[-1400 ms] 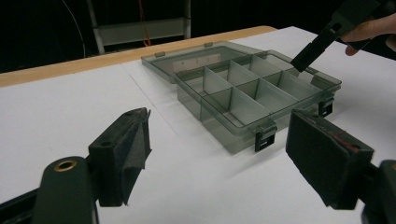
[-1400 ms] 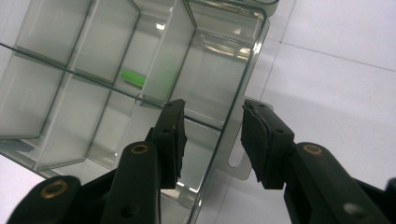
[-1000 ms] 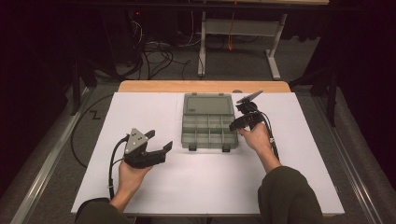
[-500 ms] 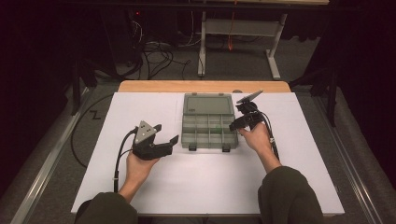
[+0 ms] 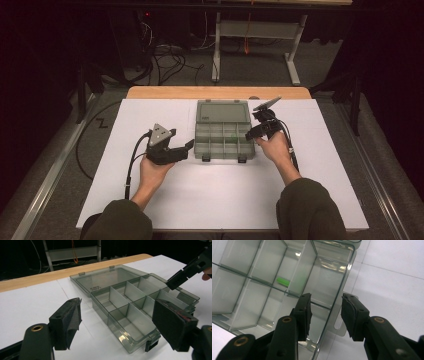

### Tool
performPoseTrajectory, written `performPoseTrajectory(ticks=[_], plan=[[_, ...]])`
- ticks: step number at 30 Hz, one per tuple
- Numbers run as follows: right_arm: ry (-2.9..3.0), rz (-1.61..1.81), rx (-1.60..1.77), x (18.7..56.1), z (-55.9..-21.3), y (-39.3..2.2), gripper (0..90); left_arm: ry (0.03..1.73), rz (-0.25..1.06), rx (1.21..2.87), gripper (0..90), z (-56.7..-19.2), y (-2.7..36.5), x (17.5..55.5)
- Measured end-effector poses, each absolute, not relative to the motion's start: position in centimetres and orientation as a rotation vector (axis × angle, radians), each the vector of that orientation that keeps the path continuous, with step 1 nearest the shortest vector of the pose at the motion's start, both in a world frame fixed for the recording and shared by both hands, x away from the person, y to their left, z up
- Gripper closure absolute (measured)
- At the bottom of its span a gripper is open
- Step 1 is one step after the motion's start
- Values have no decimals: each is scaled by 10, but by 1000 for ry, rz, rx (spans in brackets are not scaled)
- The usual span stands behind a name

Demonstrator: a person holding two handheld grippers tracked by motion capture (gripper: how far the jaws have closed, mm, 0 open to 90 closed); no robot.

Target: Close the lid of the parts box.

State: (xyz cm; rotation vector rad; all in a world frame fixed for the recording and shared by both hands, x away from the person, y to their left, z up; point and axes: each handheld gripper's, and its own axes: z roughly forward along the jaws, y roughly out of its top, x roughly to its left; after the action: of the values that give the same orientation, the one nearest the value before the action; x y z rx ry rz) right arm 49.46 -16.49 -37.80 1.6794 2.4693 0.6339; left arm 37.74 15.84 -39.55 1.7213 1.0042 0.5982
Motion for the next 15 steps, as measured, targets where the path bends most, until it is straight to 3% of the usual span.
performPoseTrajectory(ticks=[15], plan=[[2468, 634, 1679, 494, -378, -165, 615, 1016, 586, 1719, 237, -391, 146, 396]])
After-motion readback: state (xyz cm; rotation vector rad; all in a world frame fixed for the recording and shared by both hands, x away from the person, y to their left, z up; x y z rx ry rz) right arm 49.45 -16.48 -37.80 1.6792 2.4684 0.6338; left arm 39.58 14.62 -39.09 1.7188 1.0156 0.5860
